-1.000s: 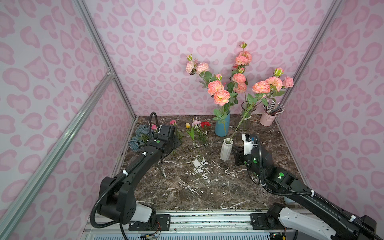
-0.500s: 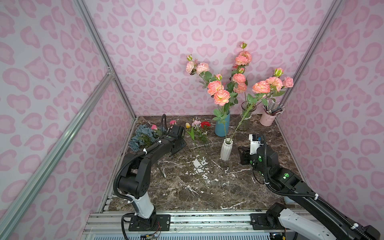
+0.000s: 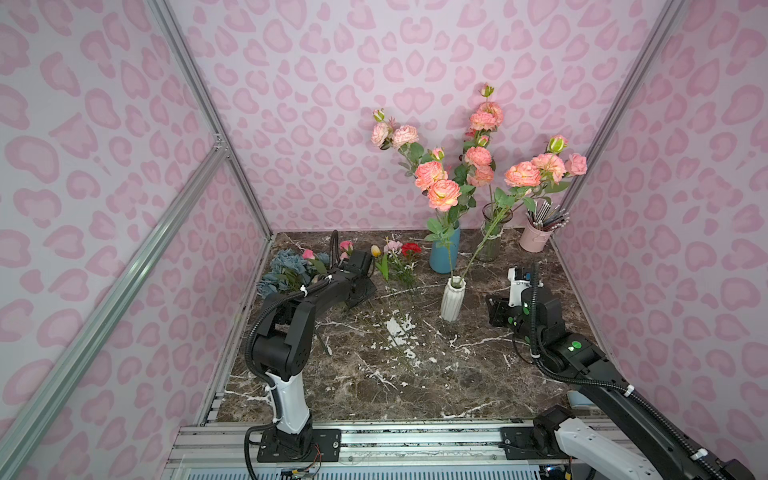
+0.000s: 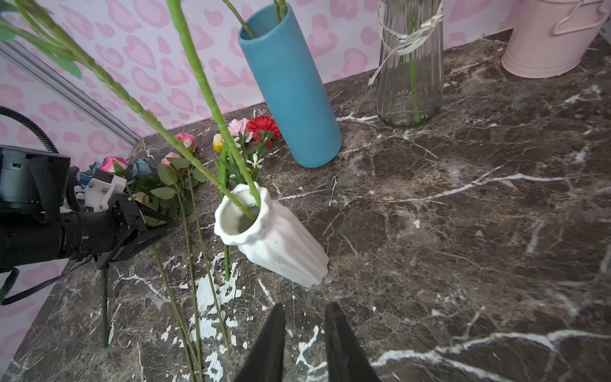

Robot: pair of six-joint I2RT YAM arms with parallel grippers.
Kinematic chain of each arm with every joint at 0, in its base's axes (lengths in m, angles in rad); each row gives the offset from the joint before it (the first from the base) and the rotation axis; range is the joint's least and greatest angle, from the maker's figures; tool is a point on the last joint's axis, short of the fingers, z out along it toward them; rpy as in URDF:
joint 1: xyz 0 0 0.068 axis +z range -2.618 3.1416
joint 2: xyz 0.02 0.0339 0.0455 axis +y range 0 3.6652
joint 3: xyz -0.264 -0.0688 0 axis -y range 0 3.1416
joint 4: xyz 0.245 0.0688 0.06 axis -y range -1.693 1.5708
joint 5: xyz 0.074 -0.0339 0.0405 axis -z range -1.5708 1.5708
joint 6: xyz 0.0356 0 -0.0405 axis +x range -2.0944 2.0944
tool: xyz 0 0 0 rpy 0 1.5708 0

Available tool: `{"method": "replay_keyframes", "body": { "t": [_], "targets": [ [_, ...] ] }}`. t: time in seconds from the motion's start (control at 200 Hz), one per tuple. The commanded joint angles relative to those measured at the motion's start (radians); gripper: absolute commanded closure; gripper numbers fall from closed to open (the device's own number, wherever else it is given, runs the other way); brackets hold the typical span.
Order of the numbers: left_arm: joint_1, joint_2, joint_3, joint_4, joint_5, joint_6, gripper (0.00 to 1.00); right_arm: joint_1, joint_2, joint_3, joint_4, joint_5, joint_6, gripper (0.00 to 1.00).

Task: Place the pink flowers into the vase
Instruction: Pick up the flower at the center of the board.

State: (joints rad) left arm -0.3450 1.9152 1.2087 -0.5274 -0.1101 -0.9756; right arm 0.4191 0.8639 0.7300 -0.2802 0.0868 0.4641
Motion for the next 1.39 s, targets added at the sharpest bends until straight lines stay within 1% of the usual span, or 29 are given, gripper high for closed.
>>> {"method": "replay_keyframes", "body": {
  "t": [0.0, 0.23, 0.44, 0.915, 1.045, 1.15, 1.39],
  "targets": [
    [0.0, 0.024, 0.026, 0.057, -0.013, -0.011, 0.7, -0.003, 0.001, 0.005, 0.021, -0.03, 0.0, 0.74],
    [0.0, 0.075, 0.061, 0.056, -0.011, -0.016, 0.72, -0.003, -0.003, 0.012, 0.012, -0.021, -0.01, 0.74],
    [0.0, 0.098, 0.064, 0.07, -0.013, -0.028, 0.74, -0.004, -0.007, 0.019, 0.006, -0.025, -0.014, 0.74],
    [0.001, 0.131, 0.066, 0.085, -0.01, -0.053, 0.86, -0.005, -0.026, 0.024, -0.012, -0.009, -0.019, 0.74],
    [0.001, 0.108, 0.042, 0.097, -0.02, -0.071, 0.9, -0.005, -0.032, 0.022, -0.014, -0.005, -0.016, 0.74],
    [0.001, 0.077, 0.024, 0.104, -0.033, -0.082, 0.96, -0.006, -0.039, 0.021, -0.013, -0.004, -0.013, 0.74],
    [-0.001, -0.034, -0.012, 0.127, -0.055, -0.107, 0.96, -0.005, -0.041, 0.025, -0.019, -0.004, -0.019, 0.74]
  ]
}}
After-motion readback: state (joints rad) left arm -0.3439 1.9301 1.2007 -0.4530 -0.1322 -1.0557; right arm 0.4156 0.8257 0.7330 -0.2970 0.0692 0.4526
